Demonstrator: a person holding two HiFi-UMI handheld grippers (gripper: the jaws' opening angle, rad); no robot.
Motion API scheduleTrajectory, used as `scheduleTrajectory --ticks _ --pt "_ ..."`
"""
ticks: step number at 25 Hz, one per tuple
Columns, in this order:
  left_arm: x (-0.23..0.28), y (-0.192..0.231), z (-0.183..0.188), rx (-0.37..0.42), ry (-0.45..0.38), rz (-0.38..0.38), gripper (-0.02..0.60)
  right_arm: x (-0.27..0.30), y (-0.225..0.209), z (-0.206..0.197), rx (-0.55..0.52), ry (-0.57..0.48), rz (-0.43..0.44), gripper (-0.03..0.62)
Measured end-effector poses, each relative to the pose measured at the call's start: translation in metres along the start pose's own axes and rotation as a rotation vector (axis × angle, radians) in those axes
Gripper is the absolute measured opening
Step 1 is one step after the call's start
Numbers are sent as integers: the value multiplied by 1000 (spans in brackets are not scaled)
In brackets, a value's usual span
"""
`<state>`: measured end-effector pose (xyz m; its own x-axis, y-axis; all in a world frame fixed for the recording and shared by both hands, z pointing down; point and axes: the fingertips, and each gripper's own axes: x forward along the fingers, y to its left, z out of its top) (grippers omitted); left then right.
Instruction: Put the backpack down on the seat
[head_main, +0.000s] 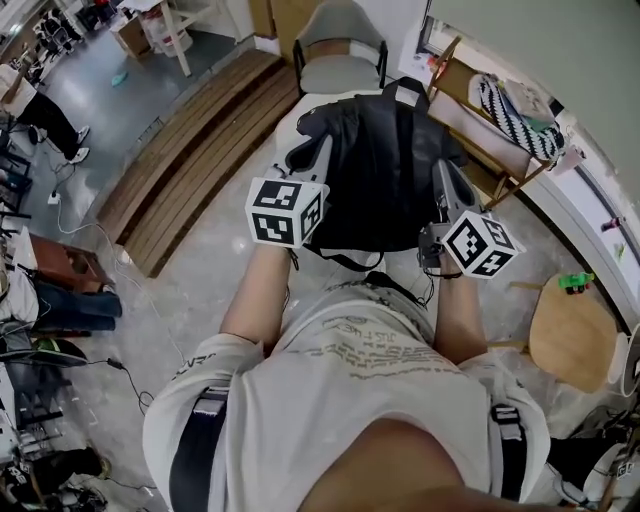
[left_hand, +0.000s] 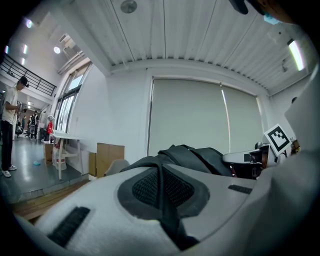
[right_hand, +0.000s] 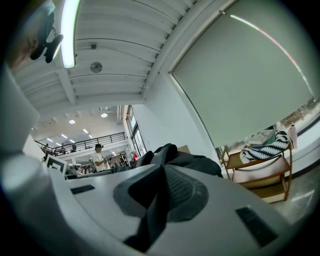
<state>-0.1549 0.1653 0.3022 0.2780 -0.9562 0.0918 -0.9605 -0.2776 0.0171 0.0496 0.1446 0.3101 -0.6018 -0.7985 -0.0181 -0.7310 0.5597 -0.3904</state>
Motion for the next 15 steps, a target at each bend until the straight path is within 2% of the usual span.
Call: scheduleTrajectory --ticks 6,15 --pt "93 21 18 -26 47 20 28 80 -58 37 21 43 12 41" --pt "198 29 7 -41 108 30 28 148 -140 43 65 101 16 41"
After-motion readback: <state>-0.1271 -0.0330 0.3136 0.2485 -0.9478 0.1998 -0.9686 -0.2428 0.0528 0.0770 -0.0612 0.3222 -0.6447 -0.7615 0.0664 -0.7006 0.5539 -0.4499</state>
